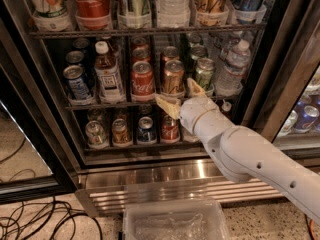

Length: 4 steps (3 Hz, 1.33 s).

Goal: Pick orange can from middle shelf of fridge

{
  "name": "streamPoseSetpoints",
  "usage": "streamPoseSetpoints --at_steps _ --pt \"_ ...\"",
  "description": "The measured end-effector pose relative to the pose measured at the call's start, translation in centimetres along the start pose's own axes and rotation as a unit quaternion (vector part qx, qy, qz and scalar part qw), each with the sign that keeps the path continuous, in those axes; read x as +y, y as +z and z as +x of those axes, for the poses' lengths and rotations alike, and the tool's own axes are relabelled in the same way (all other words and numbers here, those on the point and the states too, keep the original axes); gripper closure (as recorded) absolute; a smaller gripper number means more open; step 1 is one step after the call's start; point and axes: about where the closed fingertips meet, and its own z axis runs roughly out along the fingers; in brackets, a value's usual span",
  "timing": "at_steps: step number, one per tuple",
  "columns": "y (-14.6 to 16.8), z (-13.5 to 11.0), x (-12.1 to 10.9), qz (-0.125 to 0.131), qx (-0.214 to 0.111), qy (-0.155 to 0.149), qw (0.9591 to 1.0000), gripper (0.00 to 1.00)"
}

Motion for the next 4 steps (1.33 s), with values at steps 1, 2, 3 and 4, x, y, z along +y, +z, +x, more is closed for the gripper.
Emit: streamPoseSetpoints --at_steps 1,2,3,4 --pt "0.8 -0.8 -0.2 0.011 -0.017 -0.012 0.9997 0.26" --pt "1.2 -1.1 -0.9 0.028 -0.030 -0.016 0.9990 0.27" --pt "1.5 -0.9 -1.3 0.038 -0.035 -0.022 0.9984 0.26" --pt "2.0 -1.0 -1.6 0.045 -0.040 -0.030 0.9977 0.27"
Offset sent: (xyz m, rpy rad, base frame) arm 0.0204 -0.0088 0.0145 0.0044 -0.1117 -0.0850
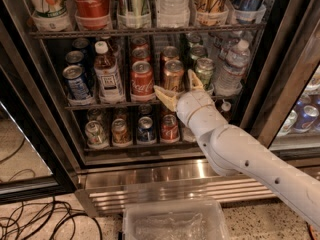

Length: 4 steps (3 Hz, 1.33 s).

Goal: Pick orange can from middle shelf of fridge

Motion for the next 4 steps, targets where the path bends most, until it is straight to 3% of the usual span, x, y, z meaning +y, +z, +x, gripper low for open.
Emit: streamPoseSetpoints --at_steps 2,3,4 --pt "1.1 0.5 -0.5 0.015 0.003 -0.029 0.9995 0.27" --pt "1.9 1.1 -1.8 0.035 0.005 -0.046 0.9983 0.33" --pt "2.9 1.1 -2.0 0.037 -0.003 -0.040 0.9985 0.34"
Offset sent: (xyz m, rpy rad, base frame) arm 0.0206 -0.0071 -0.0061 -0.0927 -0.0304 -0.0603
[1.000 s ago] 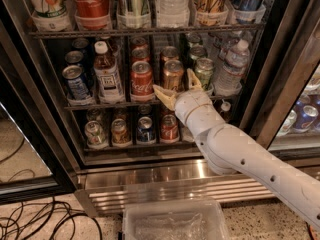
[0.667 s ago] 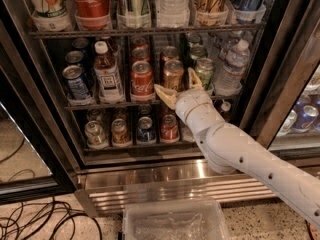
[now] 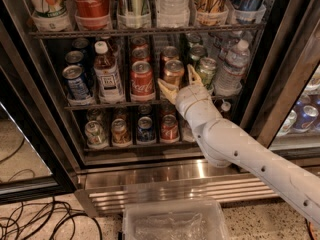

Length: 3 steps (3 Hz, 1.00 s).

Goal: Pick orange can from middle shelf of fridge

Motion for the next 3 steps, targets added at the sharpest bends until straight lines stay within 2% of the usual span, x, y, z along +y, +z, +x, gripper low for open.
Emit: streamPoseSetpoints --at_steps 2,3 --pt "2.4 -0.6 0.9 -0.008 -0.017 0.015 0.9997 0.38" --pt "2.9 -0.6 1.6 -0.004 -0.014 0.017 0.9997 0.56"
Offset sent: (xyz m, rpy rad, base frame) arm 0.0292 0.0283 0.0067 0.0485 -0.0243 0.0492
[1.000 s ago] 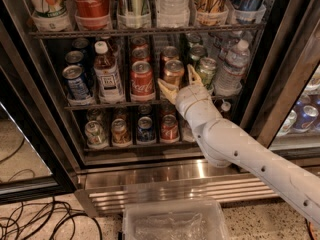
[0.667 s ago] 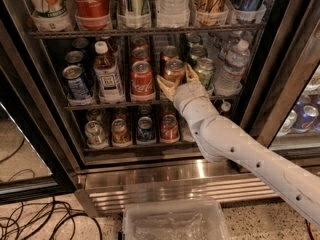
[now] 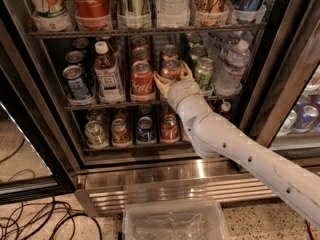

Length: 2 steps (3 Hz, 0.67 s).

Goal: Pick orange can from middle shelf of fridge

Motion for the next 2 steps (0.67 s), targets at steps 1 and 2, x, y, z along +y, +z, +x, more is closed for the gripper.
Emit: streamPoseSetpoints --at_steps 1,2 --pt "0.01 -0.01 -0.02 0.001 0.000 0.000 1.0000 0.79" --pt "0.01 -0.01 -0.02 0.001 0.000 0.000 1.0000 1.00"
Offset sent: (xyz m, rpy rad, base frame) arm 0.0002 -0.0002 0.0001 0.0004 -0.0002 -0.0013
